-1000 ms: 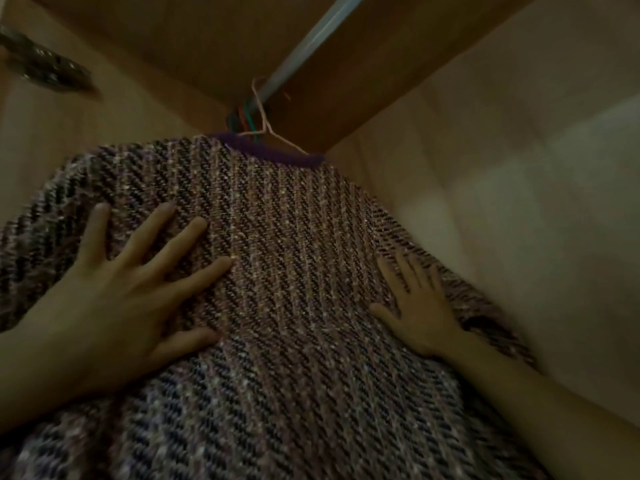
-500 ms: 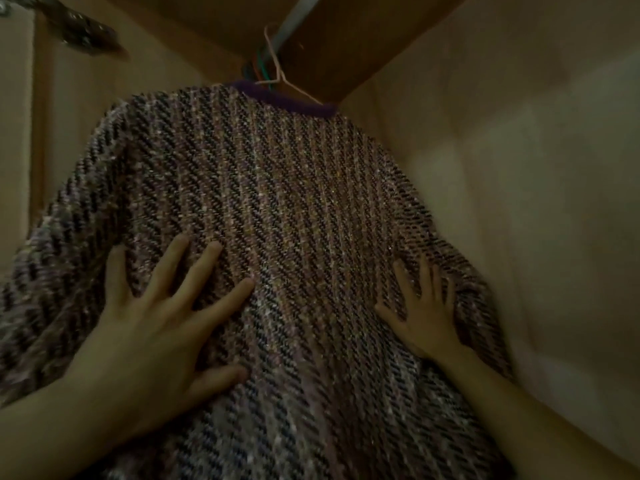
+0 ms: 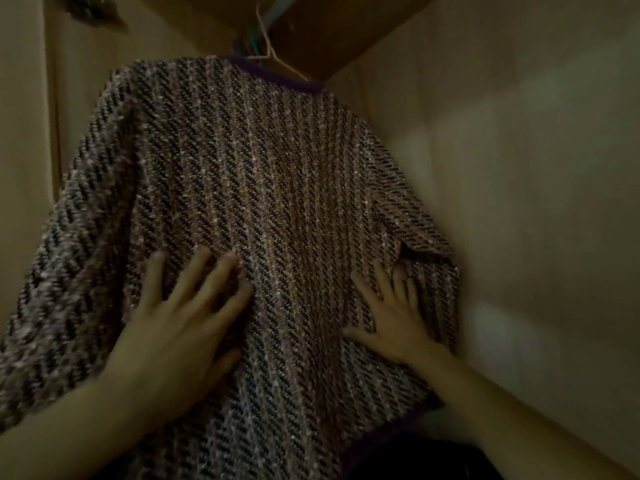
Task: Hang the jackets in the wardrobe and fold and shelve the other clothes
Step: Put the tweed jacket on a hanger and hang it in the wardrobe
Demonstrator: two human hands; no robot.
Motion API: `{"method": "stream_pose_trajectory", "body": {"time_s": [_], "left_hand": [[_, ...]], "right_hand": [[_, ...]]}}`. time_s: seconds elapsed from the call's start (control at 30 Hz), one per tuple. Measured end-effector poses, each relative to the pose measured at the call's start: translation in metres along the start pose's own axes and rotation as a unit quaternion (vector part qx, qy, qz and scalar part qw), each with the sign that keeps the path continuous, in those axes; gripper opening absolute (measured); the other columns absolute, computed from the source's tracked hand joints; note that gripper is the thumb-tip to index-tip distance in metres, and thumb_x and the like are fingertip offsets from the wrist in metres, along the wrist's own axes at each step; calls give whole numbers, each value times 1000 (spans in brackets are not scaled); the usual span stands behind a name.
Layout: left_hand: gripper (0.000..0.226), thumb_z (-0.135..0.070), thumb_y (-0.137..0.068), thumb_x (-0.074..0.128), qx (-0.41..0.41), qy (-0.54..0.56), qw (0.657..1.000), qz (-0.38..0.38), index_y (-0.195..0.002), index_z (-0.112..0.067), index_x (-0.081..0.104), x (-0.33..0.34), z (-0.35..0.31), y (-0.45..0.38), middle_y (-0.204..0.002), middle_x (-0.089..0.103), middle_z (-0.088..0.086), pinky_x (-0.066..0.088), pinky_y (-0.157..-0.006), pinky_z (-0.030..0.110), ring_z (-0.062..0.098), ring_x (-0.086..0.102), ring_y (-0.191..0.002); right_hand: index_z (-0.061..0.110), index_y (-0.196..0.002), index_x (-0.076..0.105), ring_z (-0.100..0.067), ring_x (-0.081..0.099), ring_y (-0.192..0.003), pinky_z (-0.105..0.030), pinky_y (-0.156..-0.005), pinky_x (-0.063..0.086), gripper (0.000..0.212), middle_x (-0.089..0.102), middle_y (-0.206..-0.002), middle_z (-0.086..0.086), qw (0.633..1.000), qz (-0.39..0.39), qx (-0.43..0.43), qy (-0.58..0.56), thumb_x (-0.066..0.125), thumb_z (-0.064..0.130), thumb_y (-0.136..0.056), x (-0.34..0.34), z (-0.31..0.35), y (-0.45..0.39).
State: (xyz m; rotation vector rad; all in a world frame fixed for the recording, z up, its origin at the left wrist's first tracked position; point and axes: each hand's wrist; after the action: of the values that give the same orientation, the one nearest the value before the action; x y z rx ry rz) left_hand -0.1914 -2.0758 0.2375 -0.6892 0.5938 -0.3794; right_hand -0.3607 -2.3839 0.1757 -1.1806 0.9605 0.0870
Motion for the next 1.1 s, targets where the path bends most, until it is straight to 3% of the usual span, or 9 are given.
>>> {"method": "stream_pose_trajectory", "body": {"time_s": [0.1,0.23,0.4,0.6,0.67,0.73,0.8,0.97,1.1], "left_hand": [[82,-64,-71,40,50,17,998,34,-137,-20,58,8,-16,33,-151,43,17,23,-105,75,44,35,-141],[75,-61,-75,39,49,14,995,83,-133,-19,62,22,-8,62,-146,49,18,26,-108,68,42,32,-142],[71,-63,-80,38,29,61,994,89,-129,-18,65,10,-17,63,-141,55,17,28,-108,64,40,42,-136],[68,-66,-87,30,12,170,982,81,-133,-24,60,-13,-46,52,-143,53,9,27,-112,58,34,44,-137],[73,-69,-87,21,21,234,969,77,-140,-28,51,-22,-52,53,-153,43,6,25,-116,59,31,33,-145],[81,-72,-83,8,34,300,951,68,-151,-33,31,-26,-58,54,-164,19,0,8,-121,56,26,9,-152],[82,-72,-82,3,46,348,934,63,-154,-35,20,-27,-64,59,-165,8,-2,0,-122,52,22,-1,-152],[83,-72,-79,4,93,457,883,45,-153,-38,20,-30,-87,84,-160,24,-3,13,-120,49,23,16,-148],[86,-72,-77,-1,146,525,838,40,-153,-38,19,-51,-118,109,-160,24,-2,16,-119,49,23,18,-147]], "right_hand": [[39,-152,-16,-35,-28,-144,-63,-115,-9,103,-38,-155,-4,995,45,13,92,39,82,-76,18,-16,26],[37,-153,-13,-31,-27,-146,-63,-117,-4,102,-30,-159,-4,983,148,57,89,21,81,-68,20,-31,54],[37,-155,1,-26,-6,-150,-54,-119,7,99,-9,-164,1,991,104,84,7,25,81,-70,-14,-8,86],[34,-155,12,-27,11,-150,-51,-119,16,94,8,-164,-3,996,48,69,4,24,82,-74,-72,28,106],[34,-154,15,-27,13,-149,-50,-119,17,90,12,-164,-4,997,32,72,13,28,79,-77,-93,44,121],[34,-154,17,-28,14,-149,-50,-118,18,87,15,-163,-4,996,25,77,37,30,77,-79,-116,67,139],[34,-154,17,-29,14,-149,-50,-118,18,86,14,-163,-5,992,38,96,66,30,76,-79,-134,89,160],[35,-154,15,-32,16,-148,-51,-118,18,87,14,-163,-6,970,80,186,135,24,77,-78,-179,149,226],[32,-154,17,-29,17,-147,-51,-117,19,83,14,-163,-4,944,113,237,199,25,74,-82,-225,199,287]]}}
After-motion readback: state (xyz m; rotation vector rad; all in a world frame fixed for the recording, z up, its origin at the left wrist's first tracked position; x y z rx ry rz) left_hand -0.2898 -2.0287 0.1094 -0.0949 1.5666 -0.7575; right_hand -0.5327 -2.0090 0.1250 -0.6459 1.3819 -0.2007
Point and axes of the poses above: each hand's wrist, its own y-axis away from the middle knuckle, its own x-axis out of the palm, z = x × y
